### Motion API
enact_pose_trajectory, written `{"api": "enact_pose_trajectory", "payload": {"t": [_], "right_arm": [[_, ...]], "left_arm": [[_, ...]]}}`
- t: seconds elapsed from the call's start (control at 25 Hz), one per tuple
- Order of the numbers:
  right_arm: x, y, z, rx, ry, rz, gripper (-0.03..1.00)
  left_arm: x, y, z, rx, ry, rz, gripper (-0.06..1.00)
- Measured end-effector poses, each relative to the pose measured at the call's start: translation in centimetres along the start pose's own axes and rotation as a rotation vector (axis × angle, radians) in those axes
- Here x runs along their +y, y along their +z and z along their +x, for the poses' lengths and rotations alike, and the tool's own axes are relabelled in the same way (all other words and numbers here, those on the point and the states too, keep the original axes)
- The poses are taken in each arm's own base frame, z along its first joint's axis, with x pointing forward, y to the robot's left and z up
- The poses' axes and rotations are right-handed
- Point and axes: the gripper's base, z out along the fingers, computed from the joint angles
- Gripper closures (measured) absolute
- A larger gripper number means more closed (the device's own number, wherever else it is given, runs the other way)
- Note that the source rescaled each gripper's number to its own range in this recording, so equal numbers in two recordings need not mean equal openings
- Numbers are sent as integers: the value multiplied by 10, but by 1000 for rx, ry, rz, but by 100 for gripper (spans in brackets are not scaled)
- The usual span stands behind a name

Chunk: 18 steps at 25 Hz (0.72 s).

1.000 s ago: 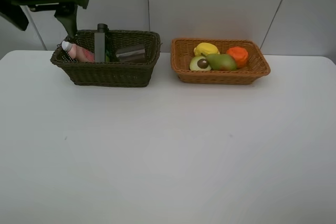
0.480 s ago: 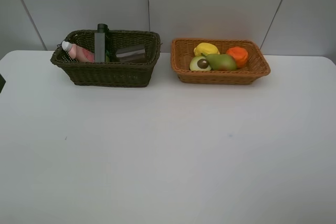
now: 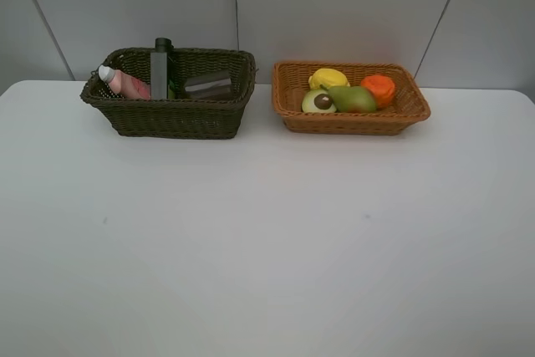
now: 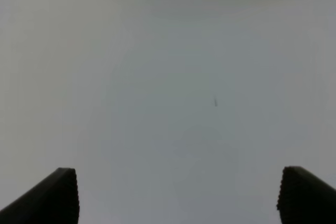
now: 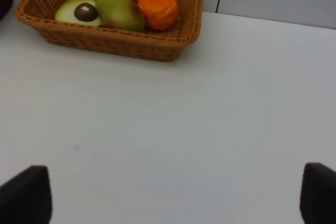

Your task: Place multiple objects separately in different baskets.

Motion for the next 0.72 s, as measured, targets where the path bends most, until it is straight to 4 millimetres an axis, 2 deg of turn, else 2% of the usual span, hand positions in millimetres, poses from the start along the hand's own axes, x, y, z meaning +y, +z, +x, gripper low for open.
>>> {"api": "enact_pose_trajectory", "payload": {"t": [0.32, 0.72], "right_arm": [[0, 0, 0, 0, 0, 0, -3], [0, 0, 0, 0, 0, 0, -3]], "left_arm": [[5, 9, 43, -72, -14, 34, -5], [8, 3, 64, -160, 12, 78, -5]]}}
